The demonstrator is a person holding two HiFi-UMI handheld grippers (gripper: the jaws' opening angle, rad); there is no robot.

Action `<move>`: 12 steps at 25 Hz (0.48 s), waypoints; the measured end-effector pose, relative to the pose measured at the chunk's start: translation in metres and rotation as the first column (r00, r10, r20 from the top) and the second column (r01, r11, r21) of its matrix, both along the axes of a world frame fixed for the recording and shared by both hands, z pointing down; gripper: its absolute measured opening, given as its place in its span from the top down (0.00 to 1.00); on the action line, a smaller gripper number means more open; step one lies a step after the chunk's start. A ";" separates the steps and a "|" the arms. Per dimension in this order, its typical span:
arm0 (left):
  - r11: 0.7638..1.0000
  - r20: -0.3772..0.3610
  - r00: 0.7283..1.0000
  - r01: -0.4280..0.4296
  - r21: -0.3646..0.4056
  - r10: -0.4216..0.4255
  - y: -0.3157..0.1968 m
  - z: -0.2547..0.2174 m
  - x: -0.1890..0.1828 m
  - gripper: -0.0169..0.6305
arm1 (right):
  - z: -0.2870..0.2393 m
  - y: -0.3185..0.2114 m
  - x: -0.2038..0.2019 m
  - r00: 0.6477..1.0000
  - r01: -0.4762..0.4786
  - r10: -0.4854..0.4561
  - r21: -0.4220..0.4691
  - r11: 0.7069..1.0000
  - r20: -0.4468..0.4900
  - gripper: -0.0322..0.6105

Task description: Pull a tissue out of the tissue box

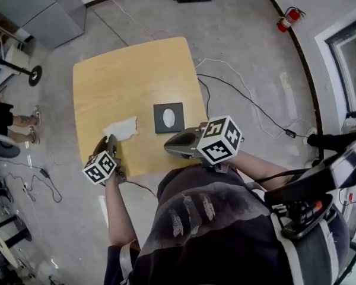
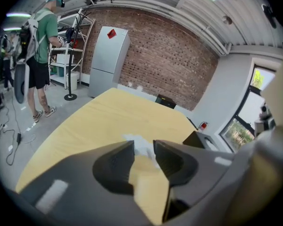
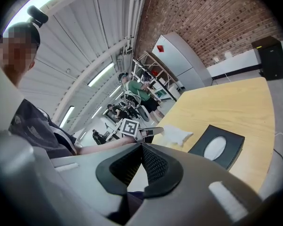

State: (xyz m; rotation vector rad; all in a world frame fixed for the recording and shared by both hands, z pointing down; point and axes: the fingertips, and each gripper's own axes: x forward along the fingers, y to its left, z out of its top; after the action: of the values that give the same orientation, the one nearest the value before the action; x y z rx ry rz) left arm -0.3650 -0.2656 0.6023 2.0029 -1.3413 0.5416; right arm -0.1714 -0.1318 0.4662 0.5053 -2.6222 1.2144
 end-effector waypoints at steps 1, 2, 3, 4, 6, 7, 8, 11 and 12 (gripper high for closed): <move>1.000 0.013 1.000 0.002 -0.006 -0.002 0.000 0.005 0.004 0.75 | 0.000 0.001 0.007 1.000 -0.006 0.006 0.000 1.000 -0.003 0.95; 1.000 0.021 1.000 0.004 -0.013 -0.004 -0.002 0.010 0.006 0.73 | 0.001 -0.001 0.011 1.000 -0.014 0.014 -0.002 1.000 -0.006 0.95; 1.000 0.029 1.000 0.008 -0.021 -0.007 -0.004 0.014 0.003 0.71 | 0.001 -0.004 0.010 1.000 -0.021 0.021 -0.006 1.000 -0.008 0.95; 1.000 0.037 0.999 0.013 -0.029 -0.012 -0.006 0.017 -0.004 0.70 | 0.002 -0.008 0.006 1.000 -0.025 0.025 -0.011 1.000 -0.008 0.95; 0.999 0.054 0.998 0.030 -0.037 -0.028 -0.007 0.020 -0.023 0.69 | 0.004 -0.015 -0.006 1.000 -0.020 0.020 -0.017 1.000 -0.006 0.95; 0.999 0.061 0.997 0.038 -0.038 -0.036 -0.007 0.021 -0.032 0.69 | 0.005 -0.017 -0.013 1.000 -0.013 0.013 -0.017 1.000 -0.007 0.95; 0.998 0.066 0.997 0.046 -0.039 -0.043 -0.007 0.021 -0.040 0.69 | 0.005 -0.018 -0.018 1.000 -0.007 0.006 -0.017 1.000 -0.008 0.95; 0.998 0.078 0.995 0.058 -0.038 -0.055 -0.005 0.023 -0.051 0.68 | 0.006 -0.018 -0.026 1.000 0.012 -0.012 -0.019 1.000 -0.016 0.95; 0.998 0.087 0.995 0.059 -0.034 -0.055 -0.004 0.023 -0.052 0.68 | 0.006 -0.017 -0.027 1.000 0.018 -0.018 -0.021 1.000 -0.018 0.95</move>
State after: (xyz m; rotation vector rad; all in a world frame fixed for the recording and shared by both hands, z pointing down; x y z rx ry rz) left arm -0.4168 -0.2697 0.6249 1.9250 -1.4251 0.6273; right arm -0.1982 -0.1489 0.4723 0.4859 -2.5903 1.2245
